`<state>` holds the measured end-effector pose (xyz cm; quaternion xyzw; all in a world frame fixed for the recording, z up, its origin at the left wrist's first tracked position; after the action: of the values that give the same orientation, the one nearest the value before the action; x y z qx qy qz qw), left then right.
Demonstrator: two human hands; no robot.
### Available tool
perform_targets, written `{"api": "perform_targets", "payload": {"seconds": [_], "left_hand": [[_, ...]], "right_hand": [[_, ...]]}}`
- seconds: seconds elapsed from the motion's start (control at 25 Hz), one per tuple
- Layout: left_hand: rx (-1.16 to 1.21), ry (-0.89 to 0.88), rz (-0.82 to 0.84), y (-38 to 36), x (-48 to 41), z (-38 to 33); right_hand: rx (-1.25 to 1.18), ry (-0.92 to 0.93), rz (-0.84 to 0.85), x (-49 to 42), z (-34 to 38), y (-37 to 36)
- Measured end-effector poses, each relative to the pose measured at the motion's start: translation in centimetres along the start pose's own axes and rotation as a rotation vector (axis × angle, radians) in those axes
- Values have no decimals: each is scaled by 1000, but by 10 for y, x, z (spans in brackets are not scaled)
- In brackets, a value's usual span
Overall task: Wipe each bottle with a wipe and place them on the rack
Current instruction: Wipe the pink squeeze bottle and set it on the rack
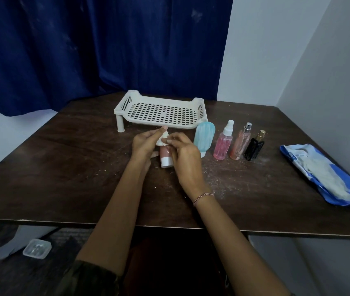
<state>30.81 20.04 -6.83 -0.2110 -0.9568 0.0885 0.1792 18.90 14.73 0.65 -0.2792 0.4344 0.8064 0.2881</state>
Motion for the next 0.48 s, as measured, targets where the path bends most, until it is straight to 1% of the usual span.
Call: {"api": "perform_targets", "payload": {"seconds": [0.12, 0.2, 0.24, 0.28, 0.4, 0.48], "left_hand": [[94, 14, -55, 5, 0, 0], [242, 47, -25, 3, -3, 1], [279, 57, 6, 1, -5, 1], [282, 57, 33, -2, -7, 1], [263, 11, 91, -10, -6, -2], [244, -5, 90, -13, -4, -3]], "right_hand": [[116, 54, 14, 6, 8, -4], [209, 79, 47, 12, 12, -8], [218, 75, 63, 15, 11, -9], [198, 51, 66, 18, 7, -8], [87, -117, -2, 19, -20, 1], [81, -145, -9, 17, -21, 1]]}}
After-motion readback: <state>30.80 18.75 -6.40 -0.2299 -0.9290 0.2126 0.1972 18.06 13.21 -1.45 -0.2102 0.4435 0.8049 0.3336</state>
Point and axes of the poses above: each hand's wrist, its own x-axis away from the middle knuckle, its own y-axis out of the back of the hand, z = x × y, the point moved 10 cm from there along -x, towards the middle knuckle, and after that the axes turned 8 degrees about y, right-handed, at the moved point
